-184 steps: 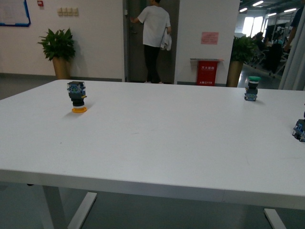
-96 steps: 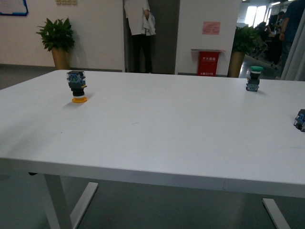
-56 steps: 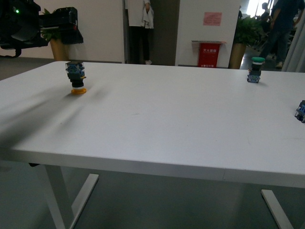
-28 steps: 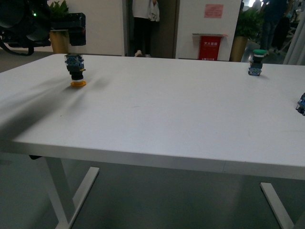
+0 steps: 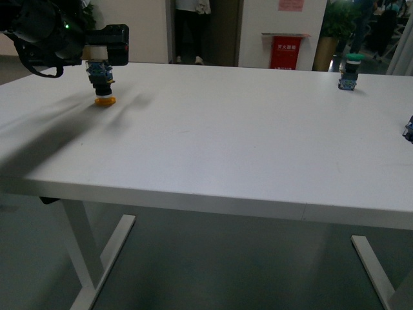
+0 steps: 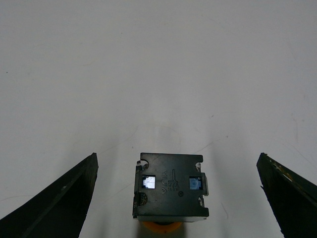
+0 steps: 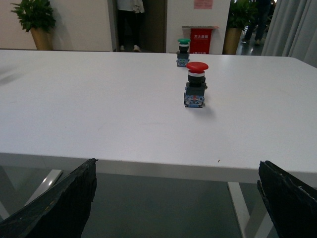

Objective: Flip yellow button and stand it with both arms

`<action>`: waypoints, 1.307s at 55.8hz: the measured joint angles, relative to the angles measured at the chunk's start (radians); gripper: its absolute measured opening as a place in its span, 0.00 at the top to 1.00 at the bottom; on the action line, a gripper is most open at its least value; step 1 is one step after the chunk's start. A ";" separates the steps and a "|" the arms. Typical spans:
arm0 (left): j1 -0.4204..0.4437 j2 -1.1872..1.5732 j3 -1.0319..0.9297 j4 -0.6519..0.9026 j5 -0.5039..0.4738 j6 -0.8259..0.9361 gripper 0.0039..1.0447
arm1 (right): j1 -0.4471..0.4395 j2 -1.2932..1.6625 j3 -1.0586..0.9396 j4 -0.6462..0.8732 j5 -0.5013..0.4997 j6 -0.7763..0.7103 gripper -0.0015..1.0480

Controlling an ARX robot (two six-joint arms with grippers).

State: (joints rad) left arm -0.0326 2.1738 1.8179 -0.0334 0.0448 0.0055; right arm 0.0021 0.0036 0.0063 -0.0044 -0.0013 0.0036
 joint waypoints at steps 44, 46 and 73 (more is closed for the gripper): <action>-0.006 0.025 0.031 0.028 0.092 -0.065 0.65 | 0.000 0.000 0.000 0.000 0.000 0.000 0.07; -0.010 0.006 0.027 0.040 0.133 -0.096 0.65 | 0.000 0.000 0.000 0.000 0.000 0.000 0.07; -0.132 -0.058 0.039 0.516 0.639 -0.940 0.65 | 0.000 0.000 0.000 0.000 0.000 0.000 0.07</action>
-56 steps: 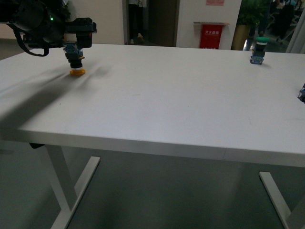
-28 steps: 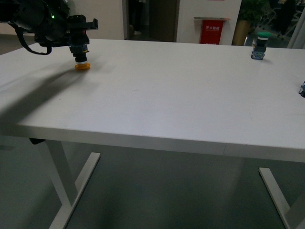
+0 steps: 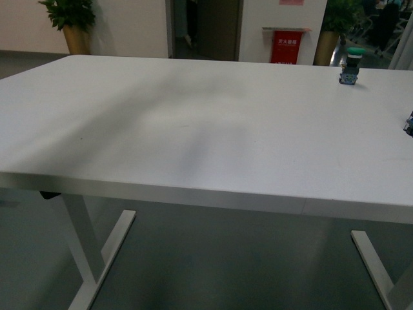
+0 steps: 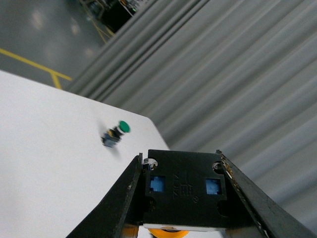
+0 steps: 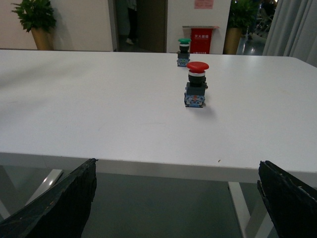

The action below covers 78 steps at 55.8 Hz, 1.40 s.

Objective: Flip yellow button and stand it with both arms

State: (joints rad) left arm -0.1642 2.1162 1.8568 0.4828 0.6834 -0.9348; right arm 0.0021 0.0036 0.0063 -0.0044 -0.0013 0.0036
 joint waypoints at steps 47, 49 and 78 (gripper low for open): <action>-0.126 0.196 0.077 0.222 0.099 -0.629 0.65 | 0.000 0.000 0.000 0.000 0.000 0.000 0.07; -0.126 0.200 0.081 0.214 0.100 -0.624 0.65 | 0.000 0.000 0.000 0.000 0.000 0.000 0.07; -0.136 0.250 0.196 0.267 0.068 -0.663 0.65 | -0.303 1.142 0.853 0.144 -0.444 1.012 0.07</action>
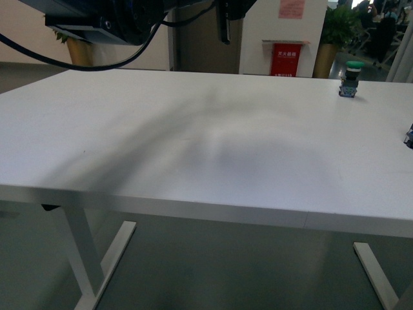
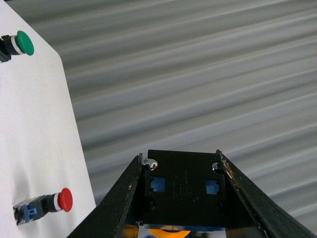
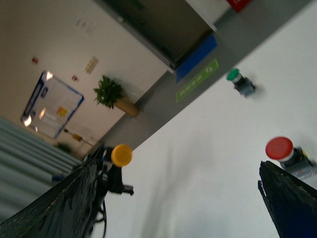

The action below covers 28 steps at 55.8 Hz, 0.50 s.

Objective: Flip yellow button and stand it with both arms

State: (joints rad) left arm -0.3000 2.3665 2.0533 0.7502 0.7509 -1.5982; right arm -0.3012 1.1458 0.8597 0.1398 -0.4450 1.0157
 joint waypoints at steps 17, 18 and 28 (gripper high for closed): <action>0.000 0.025 -0.012 0.111 -0.039 -0.114 0.65 | 0.254 0.270 -0.059 0.204 0.089 0.392 0.07; 0.000 0.025 -0.014 0.113 -0.040 -0.114 0.65 | 0.267 0.272 -0.052 0.207 0.094 0.402 0.07; 0.000 0.034 -0.019 0.136 -0.045 -0.133 0.65 | 0.343 0.257 0.033 0.211 0.115 0.449 0.07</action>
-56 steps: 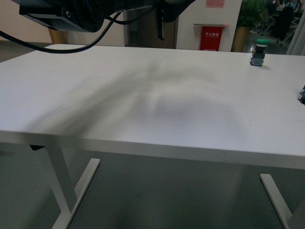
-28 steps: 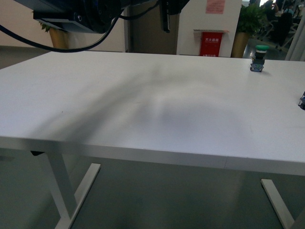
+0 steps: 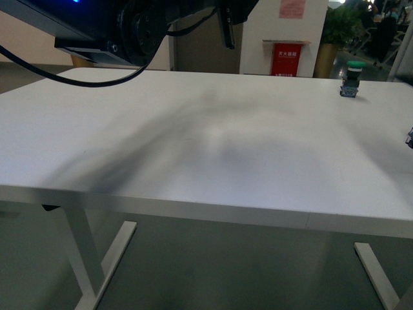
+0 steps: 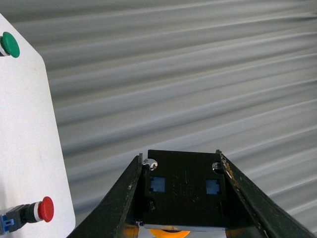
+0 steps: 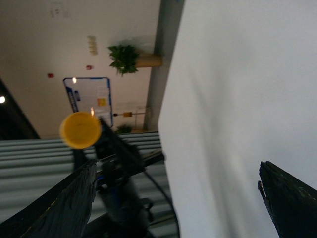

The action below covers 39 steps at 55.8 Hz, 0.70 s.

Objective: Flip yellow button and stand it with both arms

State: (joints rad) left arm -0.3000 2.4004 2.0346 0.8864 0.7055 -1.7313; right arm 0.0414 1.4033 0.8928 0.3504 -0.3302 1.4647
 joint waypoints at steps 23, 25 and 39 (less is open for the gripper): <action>-0.056 0.010 -0.008 0.021 -0.011 -0.030 0.65 | 0.081 0.098 0.283 -0.051 0.010 -0.024 0.07; -0.060 0.009 -0.012 0.021 -0.010 -0.030 0.65 | 0.082 0.114 0.291 -0.046 0.010 -0.032 0.07; -0.077 -0.006 -0.021 0.011 0.001 -0.019 0.65 | 0.092 0.159 0.295 0.021 0.075 -0.070 0.07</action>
State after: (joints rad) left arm -0.3767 2.3939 2.0140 0.8970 0.7063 -1.7508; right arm 0.1333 1.5620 1.1881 0.3710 -0.2550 1.3949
